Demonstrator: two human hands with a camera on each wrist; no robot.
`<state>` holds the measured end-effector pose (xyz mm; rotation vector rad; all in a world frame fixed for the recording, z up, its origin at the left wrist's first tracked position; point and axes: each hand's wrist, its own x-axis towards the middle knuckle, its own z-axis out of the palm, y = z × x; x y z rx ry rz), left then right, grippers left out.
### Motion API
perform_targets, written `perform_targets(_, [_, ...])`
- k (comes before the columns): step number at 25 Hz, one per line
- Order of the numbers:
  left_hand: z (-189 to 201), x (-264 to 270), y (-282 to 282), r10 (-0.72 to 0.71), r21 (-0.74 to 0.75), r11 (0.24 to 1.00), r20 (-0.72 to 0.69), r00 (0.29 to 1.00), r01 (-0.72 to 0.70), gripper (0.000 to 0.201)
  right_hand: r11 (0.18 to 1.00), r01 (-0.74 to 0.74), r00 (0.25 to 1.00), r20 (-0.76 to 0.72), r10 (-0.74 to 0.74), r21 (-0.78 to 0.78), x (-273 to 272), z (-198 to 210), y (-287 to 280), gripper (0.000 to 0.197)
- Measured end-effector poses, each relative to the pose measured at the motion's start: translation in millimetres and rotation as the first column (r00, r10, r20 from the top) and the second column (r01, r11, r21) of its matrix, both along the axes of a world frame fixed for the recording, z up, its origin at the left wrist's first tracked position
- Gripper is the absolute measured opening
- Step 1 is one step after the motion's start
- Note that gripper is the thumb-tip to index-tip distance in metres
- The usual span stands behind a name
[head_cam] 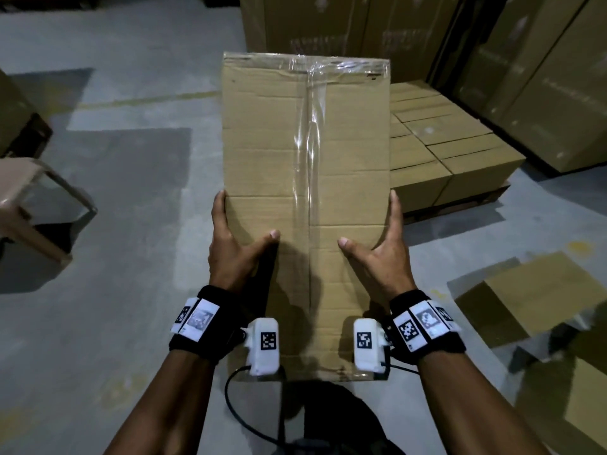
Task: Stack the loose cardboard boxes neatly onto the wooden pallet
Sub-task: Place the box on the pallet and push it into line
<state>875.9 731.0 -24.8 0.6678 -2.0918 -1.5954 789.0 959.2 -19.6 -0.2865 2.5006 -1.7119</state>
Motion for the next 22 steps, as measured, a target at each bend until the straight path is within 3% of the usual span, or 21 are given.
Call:
perform_targets(6, [-25, -171, -85, 0.007, -0.045, 0.999, 0.035, 0.999, -0.006, 0.113, 1.0, 0.005, 1.0, 0.031, -0.005, -0.009, -170, -36, -86, 0.12])
perform_targets(11, [-8, -296, -148, 0.046, -0.032, 0.998, 0.041, 0.998, -0.044, 0.109, 0.998, -0.029, 0.998, 0.058, 0.032, -0.049, -302, -20, -152, 0.12])
perform_targets(16, [-1, -383, -199, 0.062, -0.012, 0.998, 0.03, 0.998, -0.062, 0.107, 0.999, 0.002, 0.999, 0.042, -0.004, 0.036, -391, -9, -202, 0.12])
perform_targets(22, [-23, -521, -289, 0.012, 0.115, 0.993, 0.0, 1.0, -0.012, 0.108, 0.996, 0.043, 0.997, 0.06, -0.048, 0.078, -515, -22, -295, 0.119])
